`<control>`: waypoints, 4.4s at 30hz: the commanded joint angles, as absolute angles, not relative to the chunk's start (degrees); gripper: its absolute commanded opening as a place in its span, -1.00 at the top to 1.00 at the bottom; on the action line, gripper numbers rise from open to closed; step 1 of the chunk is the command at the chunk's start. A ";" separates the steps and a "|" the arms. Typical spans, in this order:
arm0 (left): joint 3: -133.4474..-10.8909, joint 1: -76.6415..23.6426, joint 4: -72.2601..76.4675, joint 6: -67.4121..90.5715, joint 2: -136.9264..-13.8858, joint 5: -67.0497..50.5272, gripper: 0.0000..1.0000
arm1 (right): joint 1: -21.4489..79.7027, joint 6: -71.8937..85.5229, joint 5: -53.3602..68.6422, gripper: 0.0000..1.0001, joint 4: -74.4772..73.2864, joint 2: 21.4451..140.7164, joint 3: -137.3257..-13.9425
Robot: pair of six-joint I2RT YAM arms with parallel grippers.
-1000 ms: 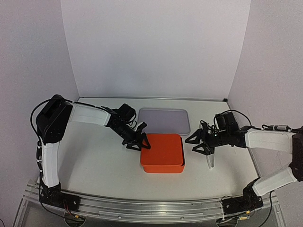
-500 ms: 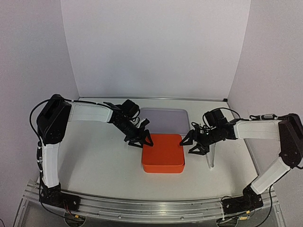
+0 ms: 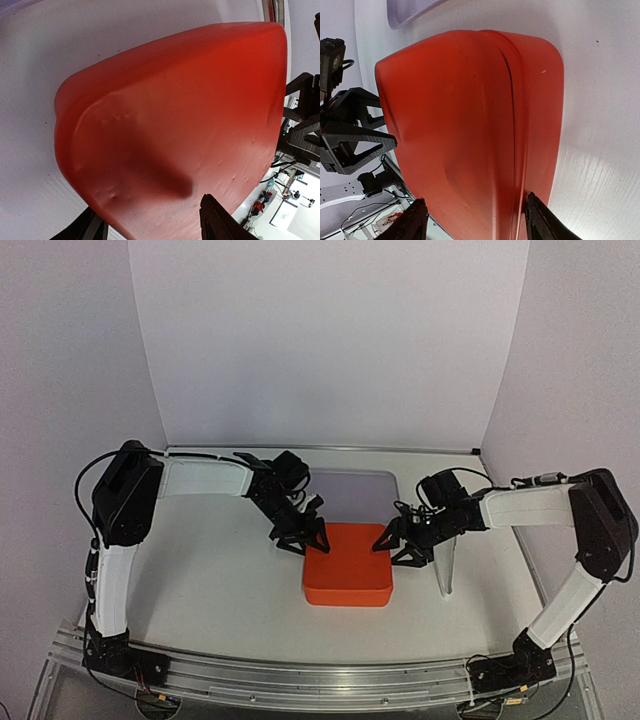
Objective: Pack the chocolate
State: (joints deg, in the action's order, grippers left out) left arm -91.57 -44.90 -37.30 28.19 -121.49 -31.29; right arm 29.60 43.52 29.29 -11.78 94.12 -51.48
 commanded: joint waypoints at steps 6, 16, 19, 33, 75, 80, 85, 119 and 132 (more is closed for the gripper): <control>-97.08 -46.66 -41.46 28.20 -123.74 -28.73 -0.25 | 30.35 43.44 30.93 -0.11 -12.47 94.79 -53.08; -104.63 -49.82 -48.78 27.71 -127.80 -24.57 -0.27 | 31.08 44.96 30.33 0.01 -12.39 96.00 -53.23; -107.55 -51.18 -51.37 28.32 -129.49 -22.27 -0.28 | 31.23 45.34 30.15 0.04 -12.39 96.20 -53.10; -111.01 -55.20 -56.65 30.61 -134.94 -16.06 -0.31 | 32.17 46.18 28.40 0.38 -12.30 98.72 -51.60; -76.03 -50.57 -27.98 34.74 -109.71 -26.68 -0.99 | 34.84 45.86 30.82 -0.35 -16.59 90.66 -46.88; -73.32 -50.47 -25.48 35.88 -110.01 -29.58 -0.81 | 36.27 46.18 29.81 -0.27 -16.28 92.19 -46.79; -69.11 -50.36 -23.52 37.95 -109.68 -30.92 -0.62 | 36.71 46.38 28.34 -0.14 -15.22 93.65 -45.12; -64.01 -49.85 -22.55 41.28 -114.12 -28.62 -0.19 | 38.19 33.15 19.49 0.53 -12.93 102.29 -40.46; -74.93 -45.94 -27.97 37.43 -108.42 -14.87 -0.91 | 37.82 32.09 12.76 -0.17 -28.37 94.90 -58.21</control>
